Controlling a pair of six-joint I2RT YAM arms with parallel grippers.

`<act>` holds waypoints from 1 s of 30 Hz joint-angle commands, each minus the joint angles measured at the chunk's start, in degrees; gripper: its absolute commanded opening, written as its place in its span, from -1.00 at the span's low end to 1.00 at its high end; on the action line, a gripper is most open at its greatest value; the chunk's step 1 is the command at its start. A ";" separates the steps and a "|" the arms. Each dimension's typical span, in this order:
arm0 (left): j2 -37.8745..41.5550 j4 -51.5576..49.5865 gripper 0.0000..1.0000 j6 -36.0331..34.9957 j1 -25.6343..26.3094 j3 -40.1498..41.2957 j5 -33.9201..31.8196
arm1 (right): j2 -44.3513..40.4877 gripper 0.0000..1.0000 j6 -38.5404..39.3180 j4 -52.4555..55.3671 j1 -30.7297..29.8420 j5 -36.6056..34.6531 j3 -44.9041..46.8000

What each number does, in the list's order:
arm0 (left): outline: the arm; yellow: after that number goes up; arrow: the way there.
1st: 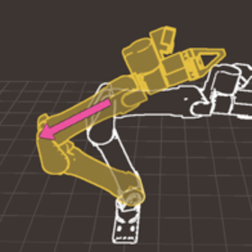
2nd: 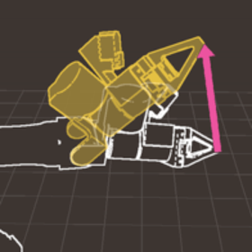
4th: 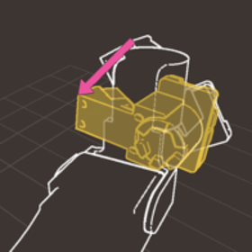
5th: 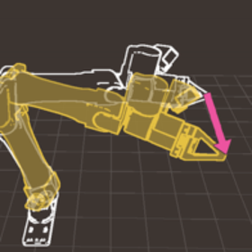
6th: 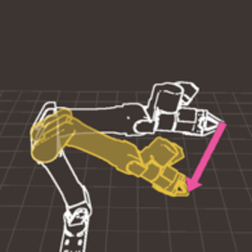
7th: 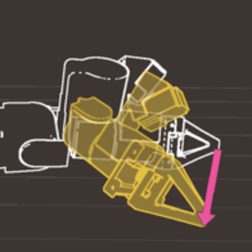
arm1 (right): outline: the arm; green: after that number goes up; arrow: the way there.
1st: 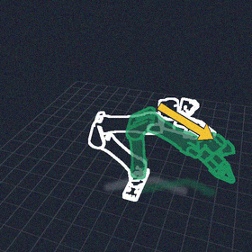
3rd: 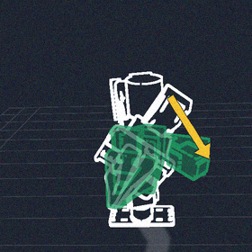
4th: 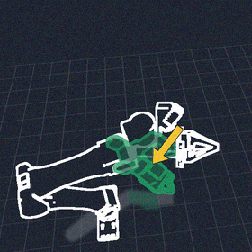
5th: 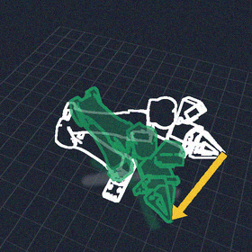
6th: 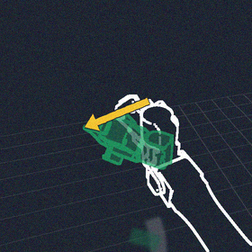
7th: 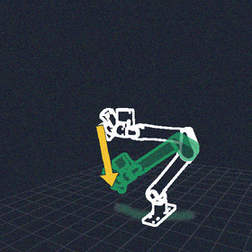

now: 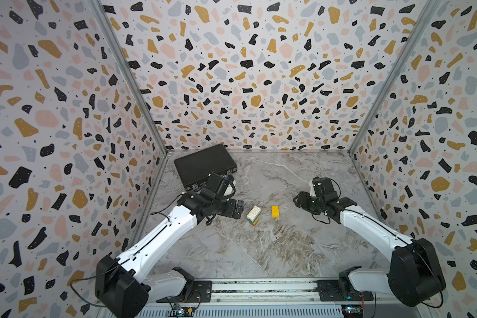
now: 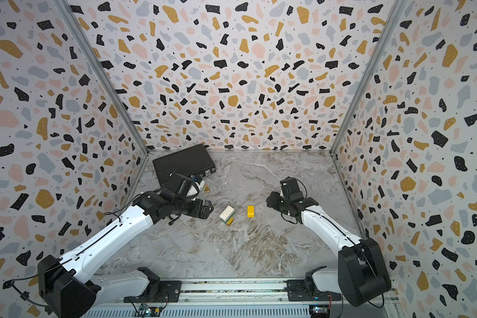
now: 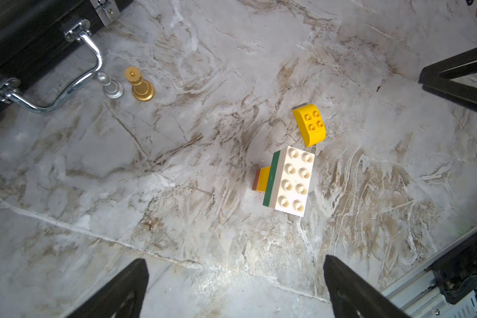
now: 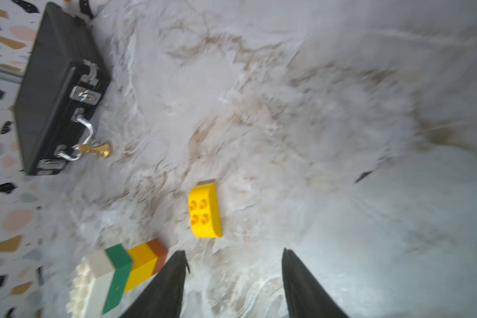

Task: Assemble an ice cream with lego
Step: Place the lego brick at the center of the board, then pick up the lego brick from the center of the board.

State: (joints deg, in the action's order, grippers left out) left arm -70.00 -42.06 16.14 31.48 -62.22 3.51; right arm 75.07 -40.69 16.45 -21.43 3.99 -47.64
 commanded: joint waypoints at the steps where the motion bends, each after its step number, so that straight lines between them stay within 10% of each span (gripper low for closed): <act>1: 0.35 -0.74 0.99 0.96 -0.29 -3.08 -3.68 | 1.07 0.17 3.39 4.53 1.38 -12.03 -0.99; 14: -36.06 -17.71 1.00 7.61 17.79 -42.44 -11.51 | -4.16 0.13 -8.11 -11.30 9.10 -10.96 14.27; 23: -63.62 -29.90 0.90 10.58 19.76 -71.17 -9.59 | -6.54 0.10 -11.52 -13.32 11.90 -10.54 17.82; 30: -72.14 -30.39 0.77 13.66 19.29 -75.90 -8.99 | -7.59 0.09 -11.62 -13.53 12.11 -11.00 18.37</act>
State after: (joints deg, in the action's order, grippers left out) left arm -141.43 -69.38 27.40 51.13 -135.90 -5.85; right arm 68.71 -51.64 3.55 -9.58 -6.68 -29.50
